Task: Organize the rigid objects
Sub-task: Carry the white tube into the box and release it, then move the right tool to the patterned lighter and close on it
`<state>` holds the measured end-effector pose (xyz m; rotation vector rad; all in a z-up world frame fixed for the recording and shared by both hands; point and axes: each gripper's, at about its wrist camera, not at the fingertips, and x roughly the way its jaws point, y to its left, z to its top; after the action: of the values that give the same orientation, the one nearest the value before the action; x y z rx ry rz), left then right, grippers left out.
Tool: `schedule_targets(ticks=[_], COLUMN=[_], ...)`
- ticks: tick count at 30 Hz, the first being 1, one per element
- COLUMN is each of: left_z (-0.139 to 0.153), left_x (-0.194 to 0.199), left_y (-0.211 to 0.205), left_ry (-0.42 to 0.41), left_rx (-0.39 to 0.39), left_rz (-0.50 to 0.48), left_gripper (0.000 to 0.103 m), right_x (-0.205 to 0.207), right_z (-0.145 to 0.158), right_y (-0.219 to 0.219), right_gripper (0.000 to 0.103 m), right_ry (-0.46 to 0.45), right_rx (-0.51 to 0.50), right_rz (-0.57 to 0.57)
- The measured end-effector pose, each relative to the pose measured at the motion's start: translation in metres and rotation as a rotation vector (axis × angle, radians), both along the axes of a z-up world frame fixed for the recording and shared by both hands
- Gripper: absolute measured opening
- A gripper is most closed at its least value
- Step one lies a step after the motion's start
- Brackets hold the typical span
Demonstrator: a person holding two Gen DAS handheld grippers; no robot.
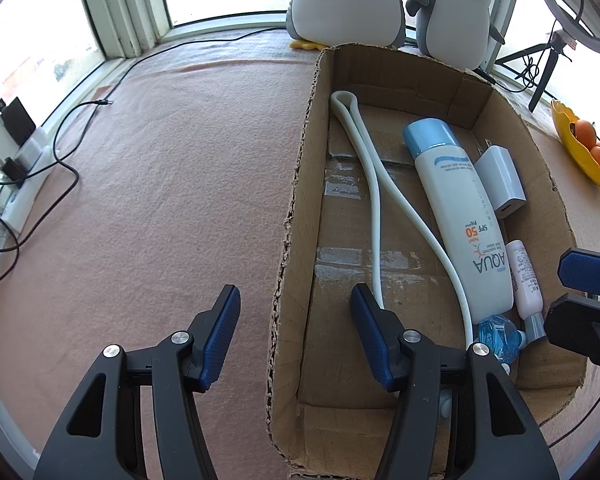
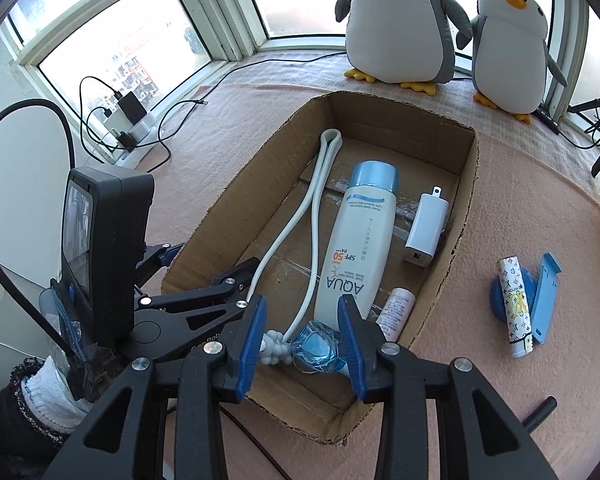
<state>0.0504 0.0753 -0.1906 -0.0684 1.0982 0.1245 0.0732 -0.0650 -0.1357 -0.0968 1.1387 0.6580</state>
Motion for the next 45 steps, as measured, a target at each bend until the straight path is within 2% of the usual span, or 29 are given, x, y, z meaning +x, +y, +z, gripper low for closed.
schedule_targets(ticks=[15,22,28,36,45], left_z=[0.0,0.0,-0.001,-0.001,-0.002], left_x=[0.0,0.0,0.0,0.0,0.0], left_y=[-0.001,-0.001,-0.001,0.0,0.0], left_ry=[0.0,0.0,0.001,0.002,0.002], left_rx=[0.001,0.001,0.002,0.0,0.002], left_rz=[0.0,0.001,0.002,0.003,0.002], left_gripper=[0.058,0.058,0.058,0.058,0.058], right_x=[0.007,0.025,0.044,0.066,0.083], right_z=[0.012,0.002,-0.011,-0.031,-0.044], right_y=[-0.061,-0.098,-0.117,-0.121,-0.122], right_gripper=[0.034,0.034,0.034,0.034,0.034], right_ry=[-0.011,0.022,0.013,0.008,0.048], right_rx=[0.029,0.078,0.015,-0.066,-0.068], right_rz=[-0.117,-0.134,-0.151,-0.141,-0.146])
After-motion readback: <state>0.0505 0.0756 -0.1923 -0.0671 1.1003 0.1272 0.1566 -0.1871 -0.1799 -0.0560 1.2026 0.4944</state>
